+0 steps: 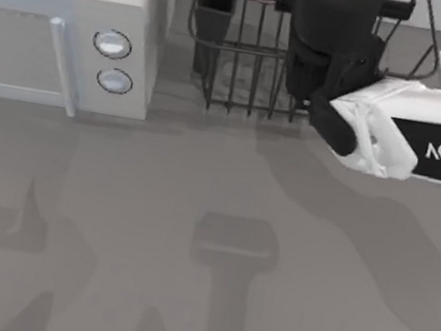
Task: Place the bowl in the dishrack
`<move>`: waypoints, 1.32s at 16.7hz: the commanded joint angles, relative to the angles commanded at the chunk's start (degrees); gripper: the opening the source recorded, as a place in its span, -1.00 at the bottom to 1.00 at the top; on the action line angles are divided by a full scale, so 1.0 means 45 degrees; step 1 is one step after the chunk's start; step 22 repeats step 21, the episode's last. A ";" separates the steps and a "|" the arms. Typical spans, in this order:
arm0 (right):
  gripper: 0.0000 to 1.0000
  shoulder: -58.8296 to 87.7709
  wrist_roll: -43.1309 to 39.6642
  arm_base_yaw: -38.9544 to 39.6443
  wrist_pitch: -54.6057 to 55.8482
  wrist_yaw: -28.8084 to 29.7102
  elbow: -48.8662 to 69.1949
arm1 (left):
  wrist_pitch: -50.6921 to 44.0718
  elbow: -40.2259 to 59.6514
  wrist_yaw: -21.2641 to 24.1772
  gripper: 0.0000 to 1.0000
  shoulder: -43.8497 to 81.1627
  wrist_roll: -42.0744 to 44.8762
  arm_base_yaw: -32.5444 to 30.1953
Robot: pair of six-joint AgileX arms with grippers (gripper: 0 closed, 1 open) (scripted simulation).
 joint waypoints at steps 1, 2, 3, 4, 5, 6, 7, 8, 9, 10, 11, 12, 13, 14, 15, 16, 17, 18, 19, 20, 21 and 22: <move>-1.00 0.0000 0.0000 0.0000 0.0000 0.0000 0.0000 | 0.0000 0.0000 0.0000 1.00 0.0000 0.0000 0.0000; -1.00 0.0000 0.0000 0.0000 0.0000 0.0000 0.0000 | 0.0000 0.0000 0.0000 1.00 0.0000 0.0000 0.0000; -0.85 0.0000 0.0000 0.0000 0.0000 0.0000 0.0000 | 0.0000 0.0000 0.0000 1.00 0.0000 0.0000 0.0000; -0.70 0.0000 0.0000 0.0000 0.0000 0.0000 0.0000 | 0.0000 0.0000 0.0000 1.00 0.0000 0.0000 0.0000; -0.55 0.0000 0.0000 0.0000 0.0000 0.0000 0.0000 | 0.0000 0.0000 0.0000 1.00 0.0000 0.0000 0.0000; -0.40 0.0000 0.0000 0.0000 0.0000 0.0000 0.0000 | 0.0000 0.0000 0.0000 1.00 0.0000 0.0000 0.0000; -0.25 0.0000 0.0000 0.0000 0.0000 0.0000 0.0000 | 0.0000 0.0000 0.0000 1.00 0.0000 0.0000 0.0000; -0.10 0.0000 0.0000 0.0000 0.0000 0.0000 0.0000 | 0.0000 0.0000 0.0000 1.00 0.0000 0.0000 0.0000; 0.06 0.0000 0.0000 0.0000 0.0000 0.0000 0.0000 | 0.0000 0.0000 0.0000 1.00 0.0000 0.0000 0.0000; 0.21 0.0000 0.0000 0.0000 0.0000 0.0000 0.0000 | 0.0000 0.0000 0.0000 1.00 0.0000 0.0000 0.0000; 0.36 0.0000 0.0000 0.0000 0.0000 0.0000 0.0000 | 0.0000 0.0000 0.0000 1.00 0.0000 0.0000 0.0000; 0.51 0.0000 0.0000 0.0000 0.0000 0.0000 0.0000 | 0.0000 0.0000 0.0000 1.00 0.0000 0.0000 0.0000; 0.66 0.0000 0.0000 0.0000 0.0000 0.0000 0.0000 | 0.0000 0.0000 0.0000 1.00 0.0000 0.0000 0.0000; 0.81 0.0000 0.0000 0.0000 0.0000 0.0000 0.0000 | 0.0000 0.0000 0.0000 1.00 0.0000 0.0000 0.0000; 0.96 0.0000 0.0000 0.0000 0.0000 0.0000 0.0000 | 0.0000 0.0000 0.0000 1.00 0.0000 0.0000 0.0000; 1.00 0.0000 0.0000 0.0000 0.0000 0.0000 0.0000 | 0.0000 0.0000 0.0000 1.00 0.0000 0.0000 0.0000; 1.00 0.0000 0.0000 0.0000 0.0000 0.0000 0.0000 | 0.0000 0.0000 0.0000 1.00 0.0000 0.0000 0.0000; 1.00 0.0000 0.0000 0.0000 0.0000 0.0000 0.0000 | 0.0000 0.0000 0.0000 1.00 0.0000 0.0000 0.0000; 1.00 0.0000 0.0000 0.0000 0.0000 0.0000 0.0000 | 0.0000 0.0000 0.0000 1.00 0.0000 0.0000 0.0000; 1.00 0.0000 0.0000 0.0000 0.0000 0.0000 0.0000 | 0.0000 0.0000 0.0000 1.00 0.0000 0.0000 0.0000; 1.00 0.0000 0.0000 0.0000 0.0000 0.0000 0.0000 | 0.0000 0.0000 0.0000 1.00 0.0000 0.0000 0.0000; 1.00 0.0000 0.0000 0.0000 0.0000 0.0000 0.0000 | 0.0000 0.0000 0.0000 1.00 0.0000 0.0000 0.0000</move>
